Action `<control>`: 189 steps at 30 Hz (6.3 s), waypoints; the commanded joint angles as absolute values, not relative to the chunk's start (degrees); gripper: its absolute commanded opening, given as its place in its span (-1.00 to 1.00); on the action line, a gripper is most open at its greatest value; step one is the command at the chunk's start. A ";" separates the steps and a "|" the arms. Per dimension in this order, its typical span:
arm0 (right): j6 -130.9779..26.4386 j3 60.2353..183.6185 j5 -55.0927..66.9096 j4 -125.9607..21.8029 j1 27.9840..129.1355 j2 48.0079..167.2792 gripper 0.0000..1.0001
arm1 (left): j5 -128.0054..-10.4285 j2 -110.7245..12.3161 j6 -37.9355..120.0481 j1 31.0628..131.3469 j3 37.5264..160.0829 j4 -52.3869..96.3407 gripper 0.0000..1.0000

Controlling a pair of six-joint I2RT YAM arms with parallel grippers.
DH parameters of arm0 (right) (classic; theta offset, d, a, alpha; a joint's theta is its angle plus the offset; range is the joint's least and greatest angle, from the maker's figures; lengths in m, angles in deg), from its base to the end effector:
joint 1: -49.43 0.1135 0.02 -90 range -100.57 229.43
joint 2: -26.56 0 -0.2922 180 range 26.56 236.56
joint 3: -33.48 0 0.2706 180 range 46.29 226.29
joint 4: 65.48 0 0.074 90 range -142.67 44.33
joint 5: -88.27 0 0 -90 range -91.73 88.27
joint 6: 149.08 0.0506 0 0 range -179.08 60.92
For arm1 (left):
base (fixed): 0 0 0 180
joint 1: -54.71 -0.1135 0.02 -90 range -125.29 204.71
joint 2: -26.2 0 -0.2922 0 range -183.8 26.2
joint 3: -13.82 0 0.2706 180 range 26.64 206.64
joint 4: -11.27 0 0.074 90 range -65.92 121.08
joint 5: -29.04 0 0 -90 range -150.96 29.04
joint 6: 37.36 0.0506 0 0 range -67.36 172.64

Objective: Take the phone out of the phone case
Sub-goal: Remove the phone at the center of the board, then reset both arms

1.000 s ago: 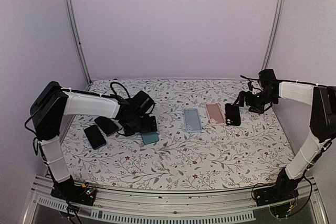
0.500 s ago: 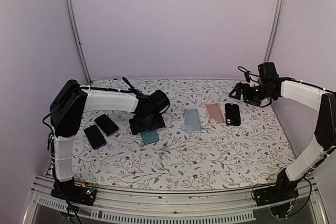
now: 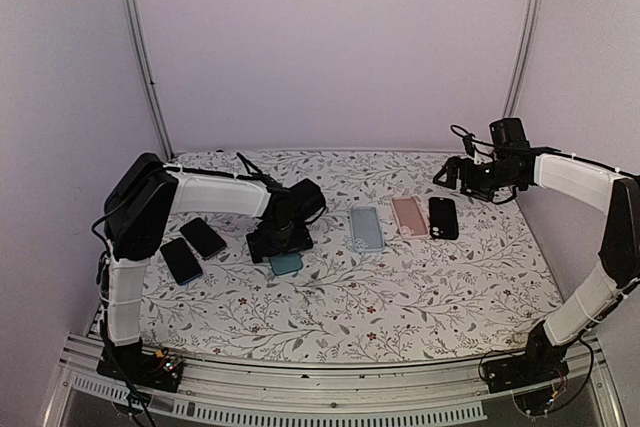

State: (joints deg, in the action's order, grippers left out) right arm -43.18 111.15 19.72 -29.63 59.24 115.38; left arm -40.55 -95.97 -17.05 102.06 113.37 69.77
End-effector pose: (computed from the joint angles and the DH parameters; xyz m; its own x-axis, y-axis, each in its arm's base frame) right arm 0.3536 0.0799 0.2647 -0.8039 0.1198 -0.5826 -0.1914 0.8753 0.4441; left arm 0.3139 -0.3147 0.1368 -0.8446 -0.3804 -0.3767 -0.4012 0.9157 -0.0252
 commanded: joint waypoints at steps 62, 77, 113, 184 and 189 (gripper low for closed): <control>-38.52 121.09 17.53 -29.08 71.58 121.31 0.98 | -44.43 -93.45 -14.05 76.51 106.94 61.40 0.38; -38.34 121.18 16.74 -28.92 72.44 121.35 0.98 | -44.65 -92.58 -12.39 76.34 107.18 60.47 0.92; -47.38 98.80 -8.18 -56.08 72.52 103.85 0.98 | -50.72 -66.25 21.22 80.02 93.78 35.29 0.99; -61.24 60.65 -1.30 -126.24 49.86 114.98 0.98 | -49.60 -63.83 55.42 58.13 39.91 -53.17 0.99; -61.28 60.69 -1.34 -126.26 49.87 114.94 0.98 | -49.55 -63.84 55.35 58.13 39.91 -53.16 0.99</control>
State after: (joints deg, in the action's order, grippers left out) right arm -61.48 59.79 -1.00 -124.75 50.10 114.44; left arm -48.95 -63.82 54.70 58.76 39.43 -53.92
